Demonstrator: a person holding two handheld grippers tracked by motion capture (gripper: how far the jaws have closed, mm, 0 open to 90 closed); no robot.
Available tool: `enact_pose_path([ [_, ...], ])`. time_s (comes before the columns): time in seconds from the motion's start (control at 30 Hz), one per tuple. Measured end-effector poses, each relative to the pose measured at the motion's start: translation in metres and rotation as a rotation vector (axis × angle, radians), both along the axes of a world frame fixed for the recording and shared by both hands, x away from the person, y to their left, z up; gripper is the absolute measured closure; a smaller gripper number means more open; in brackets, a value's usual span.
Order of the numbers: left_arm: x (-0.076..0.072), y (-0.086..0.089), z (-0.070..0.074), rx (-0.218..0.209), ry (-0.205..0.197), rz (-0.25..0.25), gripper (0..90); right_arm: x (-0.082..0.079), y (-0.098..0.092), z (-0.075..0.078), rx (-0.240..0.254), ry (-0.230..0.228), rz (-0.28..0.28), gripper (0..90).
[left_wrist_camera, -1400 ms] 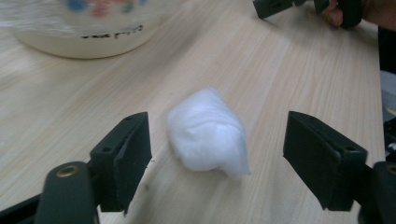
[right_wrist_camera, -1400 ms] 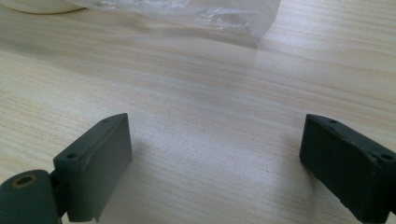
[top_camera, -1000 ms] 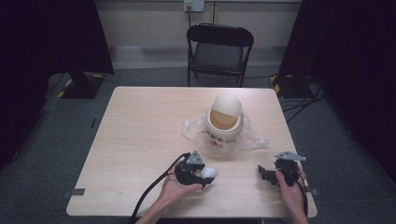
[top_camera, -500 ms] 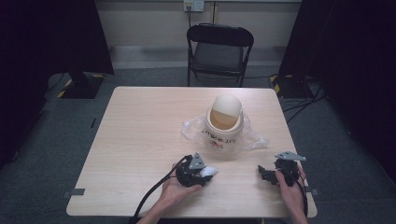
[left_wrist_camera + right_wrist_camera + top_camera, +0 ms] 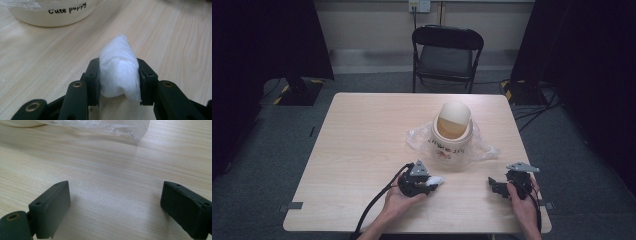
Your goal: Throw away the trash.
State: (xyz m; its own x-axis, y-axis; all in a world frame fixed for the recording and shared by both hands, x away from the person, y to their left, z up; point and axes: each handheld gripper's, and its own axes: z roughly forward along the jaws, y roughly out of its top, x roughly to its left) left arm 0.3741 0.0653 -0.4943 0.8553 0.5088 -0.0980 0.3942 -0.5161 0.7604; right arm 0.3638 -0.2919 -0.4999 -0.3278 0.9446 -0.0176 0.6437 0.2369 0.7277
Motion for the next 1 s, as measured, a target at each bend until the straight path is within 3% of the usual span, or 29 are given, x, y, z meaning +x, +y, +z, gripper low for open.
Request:
enact_pose_path([
  [0.43,0.003,0.016,0.019,-0.069,-0.003,0.035,60.7,0.000,0.000,0.000,0.000,0.000,0.000,8.6],
  [0.47,0.004,0.019,0.023,-0.092,-0.002,0.043,60.7,0.000,0.000,0.000,-0.001,0.000,0.000,8.6],
  [0.57,0.005,0.022,0.027,-0.102,-0.014,0.044,60.8,0.000,0.000,0.000,-0.001,0.001,0.000,8.5],
  [0.6,0.006,0.025,0.030,-0.130,-0.007,0.055,60.8,0.000,0.000,0.000,-0.001,0.001,0.001,8.5],
  [0.77,0.007,0.031,0.037,-0.125,-0.025,0.068,60.8,0.000,0.000,0.000,0.000,0.000,0.000,8.6],
  [0.87,0.008,0.033,0.044,-0.139,-0.036,0.059,60.8,0.000,0.000,0.000,0.000,0.000,0.000,8.6],
  [0.93,0.009,0.033,0.047,-0.171,-0.018,0.036,60.8,0.000,0.000,0.000,-0.001,0.000,0.000,8.6],
  [1.0,0.010,0.033,0.050,-0.170,-0.021,0.022,60.8,0.000,0.000,0.000,-0.001,0.000,0.000,8.6],
])
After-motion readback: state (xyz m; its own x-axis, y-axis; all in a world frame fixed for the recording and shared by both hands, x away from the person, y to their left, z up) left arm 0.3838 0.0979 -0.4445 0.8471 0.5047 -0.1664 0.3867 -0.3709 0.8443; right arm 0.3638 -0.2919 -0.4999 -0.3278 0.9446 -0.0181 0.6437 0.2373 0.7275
